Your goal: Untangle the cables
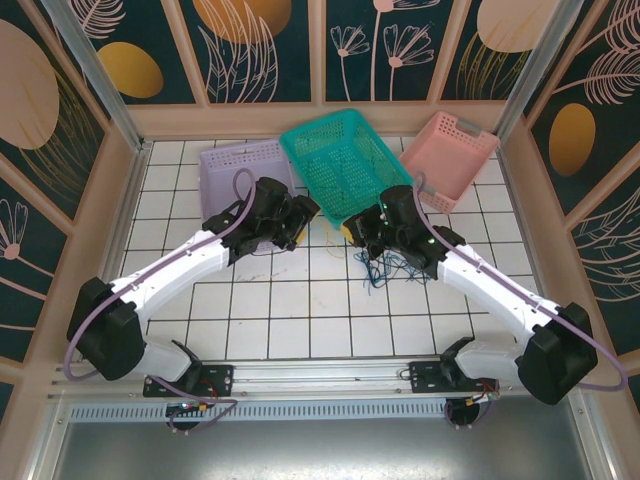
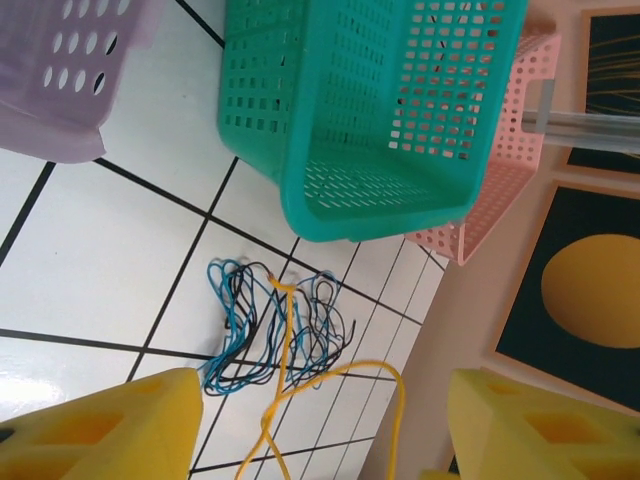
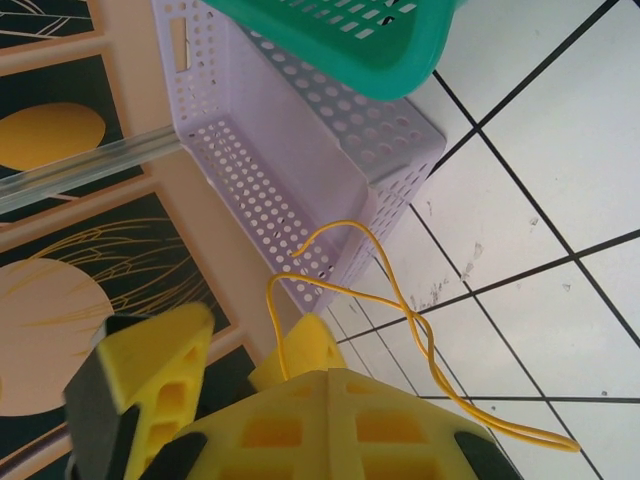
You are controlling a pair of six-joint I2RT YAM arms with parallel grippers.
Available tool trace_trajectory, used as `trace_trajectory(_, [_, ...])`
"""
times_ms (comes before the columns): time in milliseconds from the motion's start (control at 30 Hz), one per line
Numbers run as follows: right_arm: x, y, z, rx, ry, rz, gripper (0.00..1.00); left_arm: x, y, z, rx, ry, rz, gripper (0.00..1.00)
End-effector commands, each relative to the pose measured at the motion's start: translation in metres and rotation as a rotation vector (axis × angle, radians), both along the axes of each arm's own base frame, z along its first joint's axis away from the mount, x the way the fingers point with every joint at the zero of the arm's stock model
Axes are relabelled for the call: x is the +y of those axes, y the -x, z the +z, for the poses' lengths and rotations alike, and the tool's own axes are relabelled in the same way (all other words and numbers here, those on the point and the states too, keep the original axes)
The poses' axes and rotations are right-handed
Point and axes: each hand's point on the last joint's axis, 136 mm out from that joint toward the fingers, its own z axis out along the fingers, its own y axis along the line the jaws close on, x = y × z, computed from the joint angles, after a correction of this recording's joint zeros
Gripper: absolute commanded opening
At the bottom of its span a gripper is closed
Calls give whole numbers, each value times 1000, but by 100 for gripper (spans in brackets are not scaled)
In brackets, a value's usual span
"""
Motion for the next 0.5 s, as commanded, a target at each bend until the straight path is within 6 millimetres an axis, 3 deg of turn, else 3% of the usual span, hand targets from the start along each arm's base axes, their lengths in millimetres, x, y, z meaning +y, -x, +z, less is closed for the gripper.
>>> trace_trajectory(0, [2, 0, 32, -58, -61, 13, 0, 0, -11, -6, 5, 33, 31, 62])
trace_trajectory(233, [3, 5, 37, -55, -83, 23, 0, -4, -32, -15, 3, 64, 52, 49])
trace_trajectory(467, [3, 3, 39, -61, -93, 15, 0, -13, -35, -17, 5, 91, 32, 31])
